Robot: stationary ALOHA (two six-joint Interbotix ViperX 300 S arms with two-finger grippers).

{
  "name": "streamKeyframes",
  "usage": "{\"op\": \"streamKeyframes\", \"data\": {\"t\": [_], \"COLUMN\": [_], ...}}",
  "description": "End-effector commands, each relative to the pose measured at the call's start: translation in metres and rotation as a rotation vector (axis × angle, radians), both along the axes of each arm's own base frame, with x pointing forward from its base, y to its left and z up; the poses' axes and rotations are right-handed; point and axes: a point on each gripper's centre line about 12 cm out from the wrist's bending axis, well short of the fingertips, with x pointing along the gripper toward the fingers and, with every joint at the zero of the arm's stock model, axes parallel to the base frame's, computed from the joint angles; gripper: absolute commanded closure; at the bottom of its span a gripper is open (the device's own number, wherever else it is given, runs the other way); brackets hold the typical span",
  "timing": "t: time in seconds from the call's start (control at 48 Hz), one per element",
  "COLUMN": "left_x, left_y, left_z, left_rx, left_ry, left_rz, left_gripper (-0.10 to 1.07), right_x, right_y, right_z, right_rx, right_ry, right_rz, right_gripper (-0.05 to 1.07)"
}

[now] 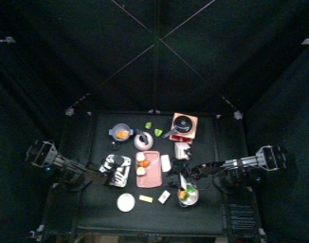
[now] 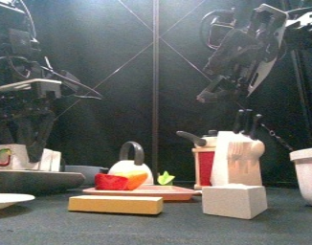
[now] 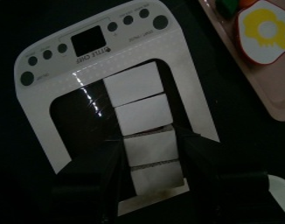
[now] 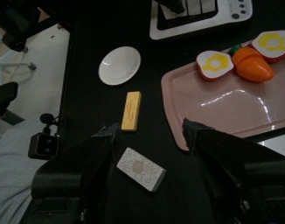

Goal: Place white sushi roll on plate

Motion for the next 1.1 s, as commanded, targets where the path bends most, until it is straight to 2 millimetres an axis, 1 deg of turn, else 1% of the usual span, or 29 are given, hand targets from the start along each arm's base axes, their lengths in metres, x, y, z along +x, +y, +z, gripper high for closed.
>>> {"op": "streamKeyframes", "data": {"t": [0.0,0.25,0.375,0.562,0.708,0.833,0.896,0.958,1.083], "left_x": [0.007,0.014,0.022,0.035,0.047,0.057,0.064,0.074,0.091], "left_y": [-0.002,-0.001,-0.004,-0.017,-0.021,-0.027,-0.032,-0.038,-0.04], "left_z": [0.01,0.018,0.028,0.046,0.054,0.057,0.055,0.052,0.05], "left_rx": [-0.007,0.019,0.053,0.153,0.194,0.198,0.196,0.191,0.191], "left_ry": [-0.039,-0.067,-0.109,-0.156,-0.159,-0.179,-0.198,-0.227,-0.282], "left_rz": [-0.002,-0.039,-0.094,-0.28,-0.379,-0.457,-0.512,-0.588,-0.68], "left_gripper": [0.28,0.28,0.28,0.28,0.28,0.28,0.28,0.28,0.28], "right_x": [0.0,-0.001,-0.006,-0.015,-0.021,-0.026,-0.03,-0.034,-0.043], "right_y": [0.0,0.0,0.0,-0.001,0.0,0.0,-0.001,-0.001,-0.001], "right_z": [0.011,0.013,0.012,0.016,0.017,0.016,0.015,0.013,0.013], "right_rx": [0.002,0.0,0.002,0.001,0.005,0.008,0.009,0.014,0.018], "right_ry": [-0.035,-0.039,-0.038,-0.055,-0.065,-0.065,-0.063,-0.061,-0.069], "right_rz": [0.004,0.002,-0.002,0.001,0.003,0.001,0.0,-0.003,-0.005], "right_gripper": [0.12,0.12,0.12,0.12,0.12,0.11,0.12,0.12,0.12]}}
